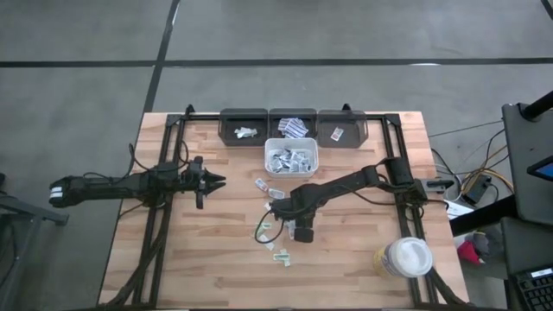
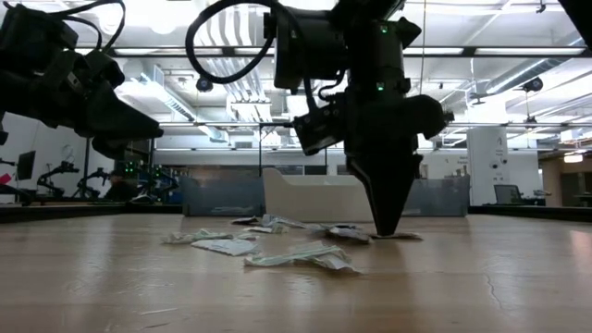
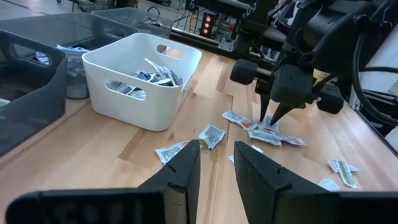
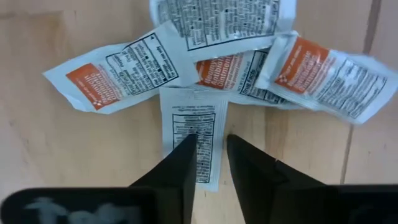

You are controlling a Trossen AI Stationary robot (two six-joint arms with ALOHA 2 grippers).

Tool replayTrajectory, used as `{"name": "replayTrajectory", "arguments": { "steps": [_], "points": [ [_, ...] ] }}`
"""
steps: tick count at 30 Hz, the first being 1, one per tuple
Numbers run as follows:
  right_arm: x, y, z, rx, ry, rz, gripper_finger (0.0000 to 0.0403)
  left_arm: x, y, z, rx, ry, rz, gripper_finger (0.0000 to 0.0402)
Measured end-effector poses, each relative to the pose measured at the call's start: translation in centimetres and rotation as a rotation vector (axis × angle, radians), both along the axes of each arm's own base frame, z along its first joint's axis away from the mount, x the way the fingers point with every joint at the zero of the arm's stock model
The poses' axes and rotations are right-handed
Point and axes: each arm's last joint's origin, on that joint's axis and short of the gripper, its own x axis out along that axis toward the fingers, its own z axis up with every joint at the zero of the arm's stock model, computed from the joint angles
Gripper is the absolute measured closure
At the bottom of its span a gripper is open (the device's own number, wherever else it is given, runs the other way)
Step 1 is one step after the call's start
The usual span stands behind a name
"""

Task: Pick & Place First Aid Supplies
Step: Put the orange ointment pack into the right black bin

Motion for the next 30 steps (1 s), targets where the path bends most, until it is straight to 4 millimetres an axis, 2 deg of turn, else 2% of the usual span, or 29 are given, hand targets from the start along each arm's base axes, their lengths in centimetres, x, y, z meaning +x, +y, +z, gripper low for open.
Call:
{"name": "replayTrajectory", "arguments": {
  "steps": [4, 8, 18, 30],
  "points": [
    [0.0, 0.0, -0.3, -0.005, 0.015, -0.017, 0.0351, 0.0, 0.0, 0.0, 0.0, 0.002, 0.0, 0.0307],
    [-0.2, -0.1, 0.3, -0.006, 0.002, -0.016, 0.0389, 0.0, 0.0, 0.0, 0.0, 0.002, 0.0, 0.0307],
    [-0.5, -0.1, 1.6, 0.023, -0.014, -0.008, 0.0394, 0.0, 0.0, 0.0, 0.0, 0.003, 0.0, 0.0307],
    [-1.7, -0.2, 5.7, 0.077, -0.059, 0.006, 0.0395, 0.0, 0.0, 0.0, -0.001, 0.003, 0.0, 0.0307]
  ]
}}
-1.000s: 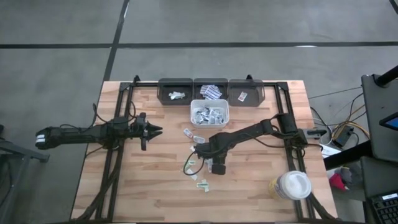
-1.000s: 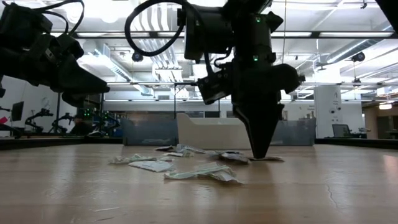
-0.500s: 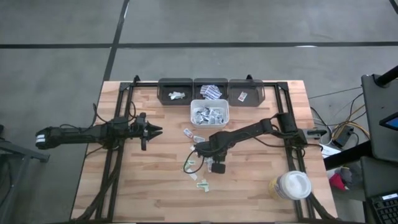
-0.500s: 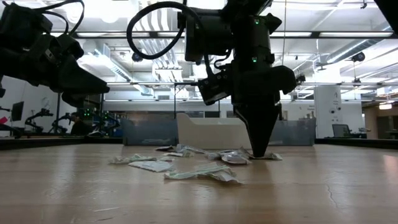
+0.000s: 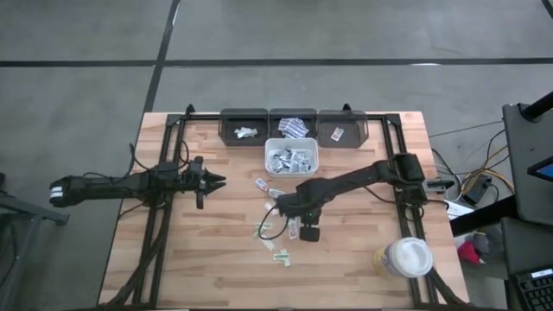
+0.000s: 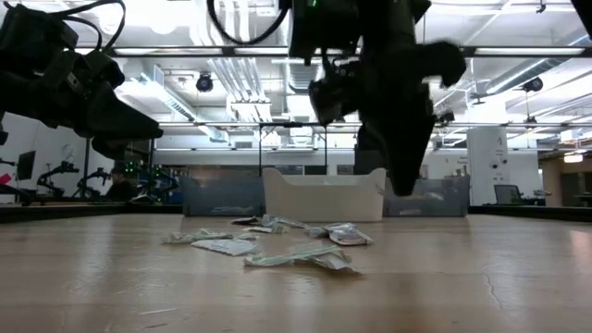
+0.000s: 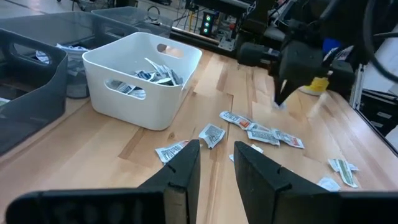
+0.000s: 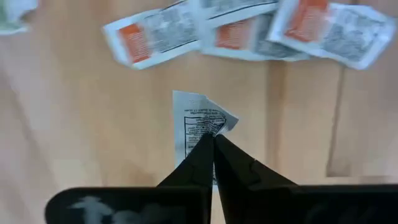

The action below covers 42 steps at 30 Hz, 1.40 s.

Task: Pick & Place First Aid Supplies
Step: Put the orange ointment pack into the right black bin

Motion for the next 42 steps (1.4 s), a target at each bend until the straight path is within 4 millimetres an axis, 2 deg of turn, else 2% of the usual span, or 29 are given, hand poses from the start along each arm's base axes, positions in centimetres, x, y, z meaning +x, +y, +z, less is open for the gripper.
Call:
{"name": "replayTrajectory", "arguments": {
  "steps": [11, 22, 30, 36, 42],
  "points": [
    [-2.1, -0.3, 3.6, 0.002, -0.013, 0.064, 0.0395, 0.0, 0.0, 0.0, 0.0, -0.003, 0.0, 0.0307],
    [-5.8, -2.0, 6.2, -0.049, -0.062, 0.063, 0.0395, 0.0, 0.0, 0.0, 0.001, -0.005, 0.003, 0.0307],
    [-10.6, -6.3, 8.3, -0.303, -0.075, -0.123, 0.0395, 0.0, 0.0, 0.1, -0.005, -0.011, 0.005, 0.0307],
    [-13.9, -11.0, 9.9, -0.498, -0.091, -0.284, 0.0394, 0.0, 0.0, 0.1, -0.005, -0.016, 0.006, 0.0307],
    [-15.8, -16.1, 10.7, -0.614, -0.041, -0.302, 0.0394, 0.1, 0.0, 0.3, -0.01, -0.034, 0.007, 0.0307]
  ]
}}
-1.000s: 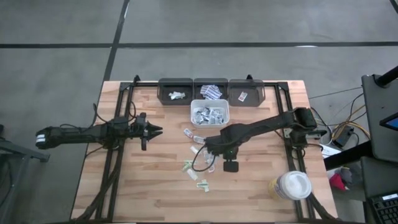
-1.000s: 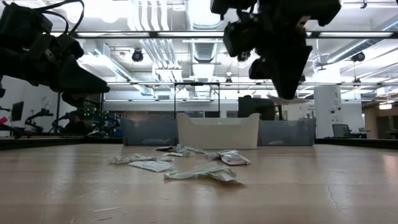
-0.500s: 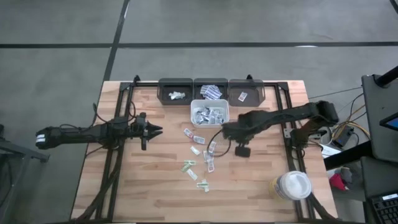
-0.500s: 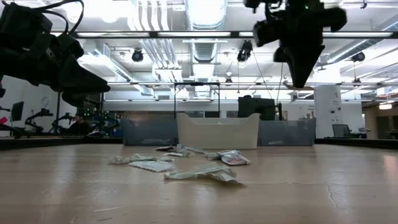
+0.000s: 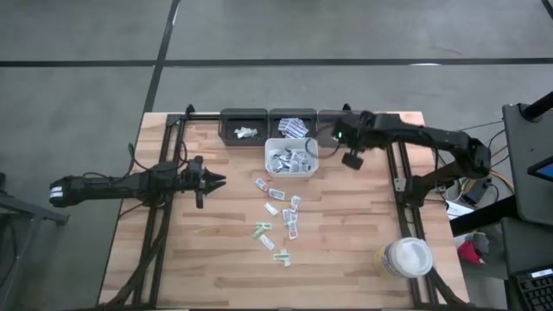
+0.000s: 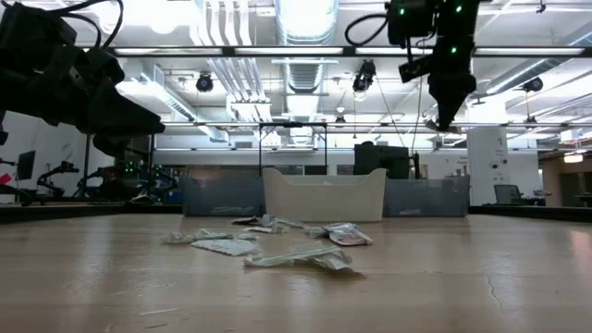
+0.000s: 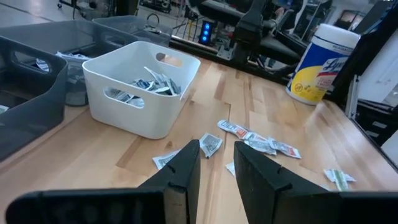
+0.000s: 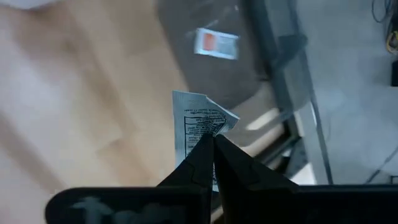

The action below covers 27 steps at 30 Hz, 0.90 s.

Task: Pick & Place First Aid Supplies
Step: Put the orange ointment pack into the right black bin

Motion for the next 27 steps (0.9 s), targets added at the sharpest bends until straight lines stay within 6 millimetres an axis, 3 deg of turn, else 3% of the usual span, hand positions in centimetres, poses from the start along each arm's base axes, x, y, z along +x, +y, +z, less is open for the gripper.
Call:
{"name": "replayTrajectory", "arguments": {
  "steps": [10, 16, 27],
  "points": [
    [-0.4, -6.7, 0.2, -0.028, 0.045, -0.026, 0.0394, 0.0, 0.0, 0.0, -0.046, -0.004, 0.011, 0.0307],
    [0.6, -8.7, 0.0, -0.015, 0.09, 0.014, 0.0394, 0.0, 0.0, 0.0, -0.038, -0.003, 0.009, 0.0307],
    [3.2, -12.1, -2.2, 0.07, 0.167, 0.066, 0.0394, 0.0, 0.0, 0.0, 0.01, 0.004, 0.0, 0.0307]
  ]
}}
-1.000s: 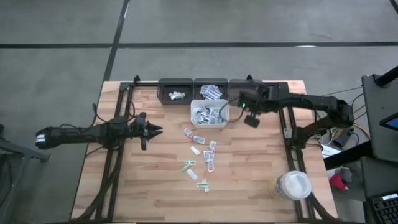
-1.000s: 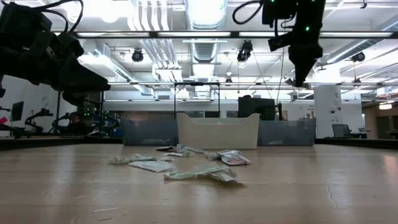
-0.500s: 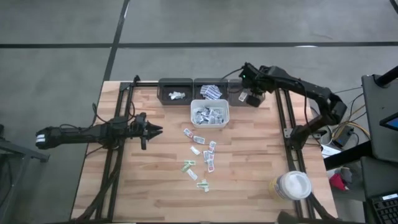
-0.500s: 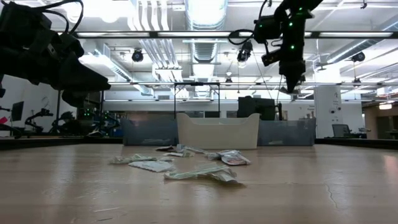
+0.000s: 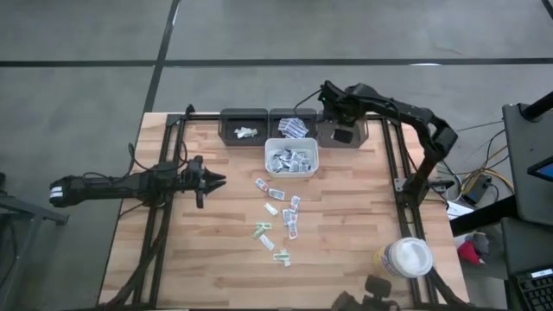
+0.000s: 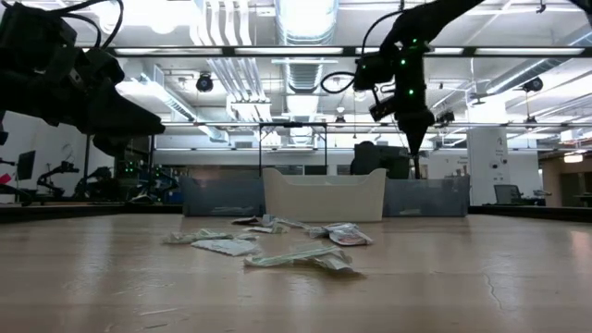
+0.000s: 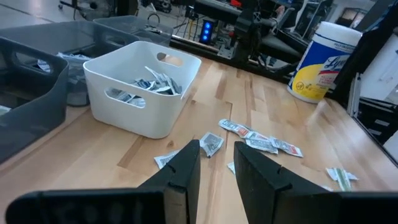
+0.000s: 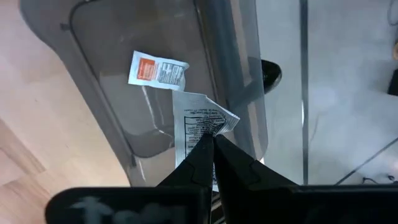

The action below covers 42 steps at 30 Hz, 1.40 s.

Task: Pick & Place First Aid Supplies
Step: Put the orange ointment pack into the right black bin

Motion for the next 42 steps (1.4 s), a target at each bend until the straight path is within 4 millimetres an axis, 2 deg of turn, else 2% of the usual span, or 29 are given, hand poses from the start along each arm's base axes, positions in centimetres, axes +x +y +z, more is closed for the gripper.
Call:
{"name": "replayTrajectory", "arguments": {
  "steps": [6, 12, 18, 24, 37, 42],
  "points": [
    [0.1, -2.2, -0.7, 0.088, -0.026, 0.018, 0.0394, 0.0, 0.1, 0.0, 0.007, 0.001, 0.034, 0.0307],
    [-1.1, -3.7, -1.0, 0.155, -0.051, -0.025, 0.0394, 0.0, 0.1, 0.0, 0.012, 0.002, 0.05, 0.0307],
    [-2.1, -3.6, -1.1, 0.297, -0.101, -0.056, 0.0394, 0.0, 0.1, 0.0, 0.012, 0.002, 0.049, 0.0307],
    [-2.0, -3.6, -1.4, 0.302, -0.122, -0.116, 0.0394, 0.0, 0.2, 0.0, 0.019, 0.003, 0.073, 0.0307],
    [-1.2, -4.8, -4.9, 0.321, -0.028, -0.214, 0.0394, -0.1, 0.4, 0.0, 0.03, 0.004, 0.129, 0.0307],
    [-1.0, -4.9, -5.6, 0.335, -0.011, -0.215, 0.0369, -0.1, 0.4, 0.0, 0.029, 0.003, 0.129, 0.0307]
  ]
}}
